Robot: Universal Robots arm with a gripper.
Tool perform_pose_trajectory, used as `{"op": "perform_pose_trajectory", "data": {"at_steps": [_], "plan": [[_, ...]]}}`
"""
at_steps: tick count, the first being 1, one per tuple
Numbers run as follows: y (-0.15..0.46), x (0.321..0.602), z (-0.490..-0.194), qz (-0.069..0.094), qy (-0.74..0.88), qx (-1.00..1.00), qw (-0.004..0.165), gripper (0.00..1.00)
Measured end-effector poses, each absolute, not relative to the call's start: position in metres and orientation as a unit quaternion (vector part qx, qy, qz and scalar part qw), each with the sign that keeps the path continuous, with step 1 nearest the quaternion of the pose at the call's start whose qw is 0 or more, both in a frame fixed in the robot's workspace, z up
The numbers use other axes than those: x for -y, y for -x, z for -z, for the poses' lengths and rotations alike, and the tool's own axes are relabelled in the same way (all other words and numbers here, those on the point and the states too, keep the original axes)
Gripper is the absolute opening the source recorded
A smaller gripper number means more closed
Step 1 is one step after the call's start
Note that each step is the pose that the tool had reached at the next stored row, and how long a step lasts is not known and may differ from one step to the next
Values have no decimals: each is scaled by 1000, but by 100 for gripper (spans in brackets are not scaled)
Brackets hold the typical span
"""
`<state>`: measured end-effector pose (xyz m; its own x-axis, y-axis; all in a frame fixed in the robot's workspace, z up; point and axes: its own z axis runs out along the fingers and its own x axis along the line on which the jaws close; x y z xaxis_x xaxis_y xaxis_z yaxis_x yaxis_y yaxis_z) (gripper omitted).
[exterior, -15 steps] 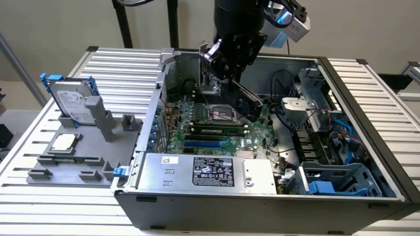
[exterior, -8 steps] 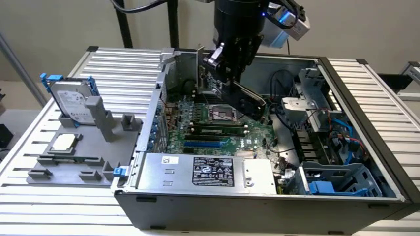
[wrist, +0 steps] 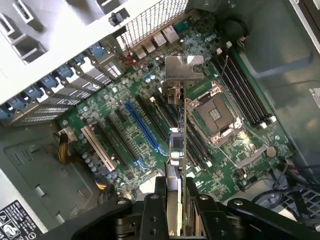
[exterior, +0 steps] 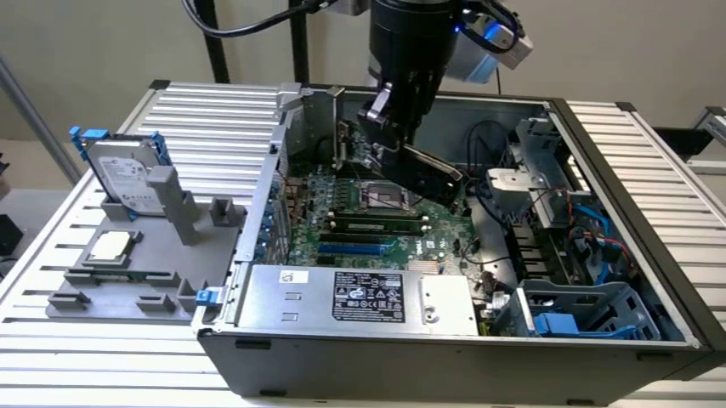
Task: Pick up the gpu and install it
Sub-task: 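Insert the gpu into the slot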
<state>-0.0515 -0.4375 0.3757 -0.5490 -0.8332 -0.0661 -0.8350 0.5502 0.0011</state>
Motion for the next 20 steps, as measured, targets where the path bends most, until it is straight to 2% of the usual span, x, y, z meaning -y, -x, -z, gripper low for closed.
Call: {"op": "perform_pose_trajectory", "data": {"at_steps": [20], "plan": [[51,437,-355,-21,625,-780,25,0]]}}
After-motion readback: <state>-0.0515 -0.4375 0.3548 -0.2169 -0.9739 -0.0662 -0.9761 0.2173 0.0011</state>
